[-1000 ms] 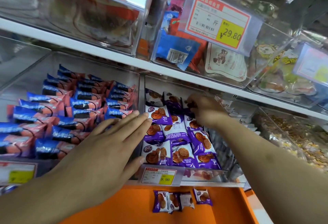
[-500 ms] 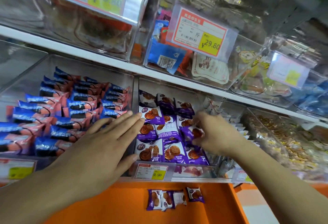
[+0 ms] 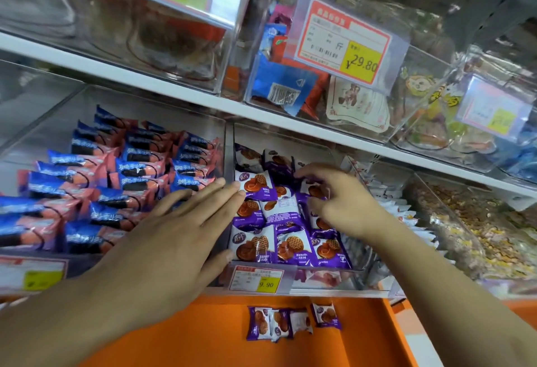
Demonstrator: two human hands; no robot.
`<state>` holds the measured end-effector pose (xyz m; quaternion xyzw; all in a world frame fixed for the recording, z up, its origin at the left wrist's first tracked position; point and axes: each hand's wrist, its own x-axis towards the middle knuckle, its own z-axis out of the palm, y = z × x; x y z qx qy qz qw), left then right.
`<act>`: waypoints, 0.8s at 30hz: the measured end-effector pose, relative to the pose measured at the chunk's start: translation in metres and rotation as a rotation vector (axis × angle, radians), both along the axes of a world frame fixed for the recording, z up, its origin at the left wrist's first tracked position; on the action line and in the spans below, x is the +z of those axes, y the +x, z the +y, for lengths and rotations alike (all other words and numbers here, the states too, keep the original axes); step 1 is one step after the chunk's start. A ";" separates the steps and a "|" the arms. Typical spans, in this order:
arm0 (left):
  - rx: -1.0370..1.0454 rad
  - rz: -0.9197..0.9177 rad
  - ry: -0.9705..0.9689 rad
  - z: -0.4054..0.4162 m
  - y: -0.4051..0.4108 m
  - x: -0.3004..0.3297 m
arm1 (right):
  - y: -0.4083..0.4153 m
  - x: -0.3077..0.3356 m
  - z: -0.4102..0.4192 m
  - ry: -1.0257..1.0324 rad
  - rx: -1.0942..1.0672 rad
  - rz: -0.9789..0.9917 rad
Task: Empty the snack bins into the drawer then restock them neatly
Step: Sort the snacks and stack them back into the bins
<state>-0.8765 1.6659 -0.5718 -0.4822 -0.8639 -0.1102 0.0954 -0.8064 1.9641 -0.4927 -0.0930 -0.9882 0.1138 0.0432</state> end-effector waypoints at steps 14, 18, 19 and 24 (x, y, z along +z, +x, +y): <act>-0.012 0.003 0.039 0.000 0.000 -0.003 | -0.004 -0.004 -0.005 -0.019 -0.036 0.017; -0.021 0.005 0.060 0.001 0.001 -0.004 | -0.015 -0.024 0.003 0.079 -0.057 0.076; -0.023 0.007 0.071 0.001 0.001 -0.004 | -0.015 -0.028 0.005 0.092 -0.059 0.116; -0.033 0.004 0.097 0.001 0.001 -0.005 | 0.000 -0.027 0.000 0.130 0.109 0.172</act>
